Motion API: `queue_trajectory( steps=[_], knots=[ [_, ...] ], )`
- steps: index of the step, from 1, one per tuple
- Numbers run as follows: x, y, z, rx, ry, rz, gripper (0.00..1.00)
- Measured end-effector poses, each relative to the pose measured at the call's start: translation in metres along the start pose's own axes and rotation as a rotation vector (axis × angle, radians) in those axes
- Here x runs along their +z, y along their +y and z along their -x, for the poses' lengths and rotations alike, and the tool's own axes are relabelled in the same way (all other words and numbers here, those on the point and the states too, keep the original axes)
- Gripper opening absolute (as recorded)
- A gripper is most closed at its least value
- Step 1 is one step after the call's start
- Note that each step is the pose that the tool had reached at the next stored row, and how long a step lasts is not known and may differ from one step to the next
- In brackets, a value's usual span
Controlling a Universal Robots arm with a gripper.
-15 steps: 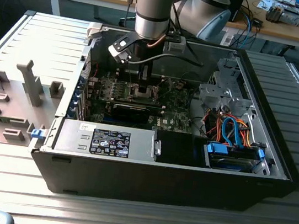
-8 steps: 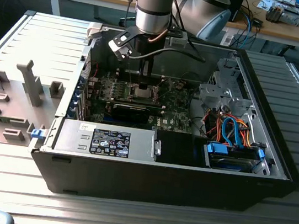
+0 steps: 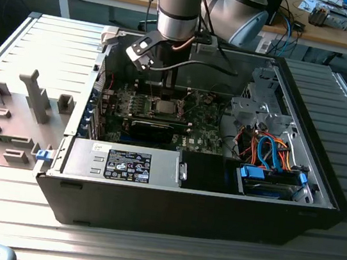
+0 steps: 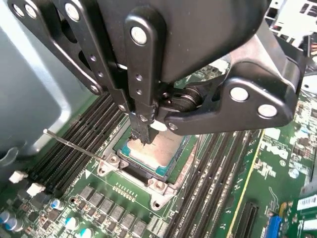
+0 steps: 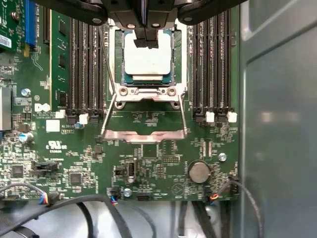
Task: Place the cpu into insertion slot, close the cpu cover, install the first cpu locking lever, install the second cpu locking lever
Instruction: 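Place the cpu into insertion slot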
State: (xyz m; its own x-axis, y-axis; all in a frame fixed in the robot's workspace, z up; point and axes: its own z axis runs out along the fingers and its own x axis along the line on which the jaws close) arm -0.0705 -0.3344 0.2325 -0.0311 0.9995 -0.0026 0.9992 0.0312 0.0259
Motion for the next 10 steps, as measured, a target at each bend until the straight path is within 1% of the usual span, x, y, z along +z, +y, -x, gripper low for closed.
queue_trajectory(
  steps=[1,3,8,10],
  knots=[
    [0.0000,0.0000,0.0001,-0.022,0.0006,0.0000,0.11],
    [0.0000,0.0000,0.0001,-0.048,0.0012,0.0001,0.11],
    [-0.0001,0.0000,0.0001,-0.048,0.0012,0.0000,0.11],
    [-0.0015,0.0000,0.0002,-0.048,0.0011,0.0000,0.11]
  ],
)
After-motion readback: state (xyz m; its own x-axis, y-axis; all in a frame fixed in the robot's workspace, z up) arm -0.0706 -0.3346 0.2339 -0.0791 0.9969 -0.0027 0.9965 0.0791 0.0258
